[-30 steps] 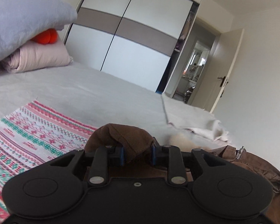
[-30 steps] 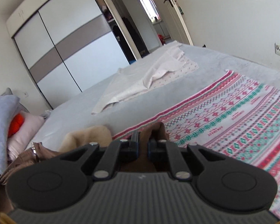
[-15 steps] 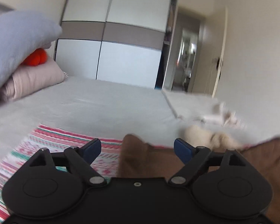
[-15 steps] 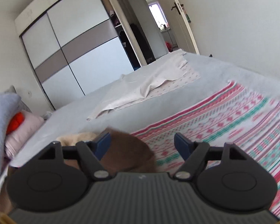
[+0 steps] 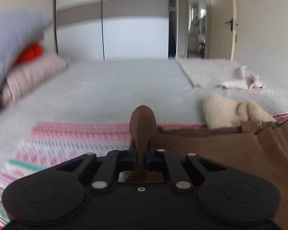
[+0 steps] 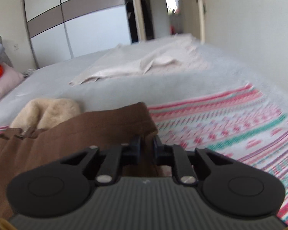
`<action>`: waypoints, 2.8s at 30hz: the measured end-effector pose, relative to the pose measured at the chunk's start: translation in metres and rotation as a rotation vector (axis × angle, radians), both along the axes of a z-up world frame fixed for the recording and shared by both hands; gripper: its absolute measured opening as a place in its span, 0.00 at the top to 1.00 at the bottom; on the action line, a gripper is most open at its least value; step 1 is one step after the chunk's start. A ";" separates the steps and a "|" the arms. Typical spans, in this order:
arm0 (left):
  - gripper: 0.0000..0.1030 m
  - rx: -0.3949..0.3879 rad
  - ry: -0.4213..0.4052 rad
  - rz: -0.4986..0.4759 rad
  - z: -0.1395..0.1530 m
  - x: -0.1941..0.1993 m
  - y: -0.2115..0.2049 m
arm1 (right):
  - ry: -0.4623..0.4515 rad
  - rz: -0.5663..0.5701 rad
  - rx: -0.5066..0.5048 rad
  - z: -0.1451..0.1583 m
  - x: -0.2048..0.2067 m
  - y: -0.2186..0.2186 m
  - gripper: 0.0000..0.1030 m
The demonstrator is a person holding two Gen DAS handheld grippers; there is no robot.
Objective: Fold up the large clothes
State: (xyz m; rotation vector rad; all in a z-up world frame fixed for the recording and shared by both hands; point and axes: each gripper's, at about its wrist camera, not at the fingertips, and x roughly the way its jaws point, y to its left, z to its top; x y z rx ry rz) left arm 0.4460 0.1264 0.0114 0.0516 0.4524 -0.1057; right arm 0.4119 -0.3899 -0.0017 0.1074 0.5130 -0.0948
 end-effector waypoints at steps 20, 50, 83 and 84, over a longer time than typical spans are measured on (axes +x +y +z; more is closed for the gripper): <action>0.92 -0.112 -0.052 0.108 -0.021 0.022 0.005 | 0.048 0.052 0.362 -0.008 0.025 -0.050 0.60; 0.78 0.042 -0.001 0.443 -0.047 0.089 0.013 | 0.097 -0.334 -0.283 -0.035 0.109 0.029 0.62; 0.33 -0.179 0.135 -0.158 -0.039 -0.047 -0.081 | 0.043 0.286 0.008 -0.011 -0.039 0.147 0.22; 0.33 -0.157 0.106 -0.162 -0.049 -0.056 -0.078 | 0.059 0.287 -0.027 -0.018 -0.044 0.151 0.22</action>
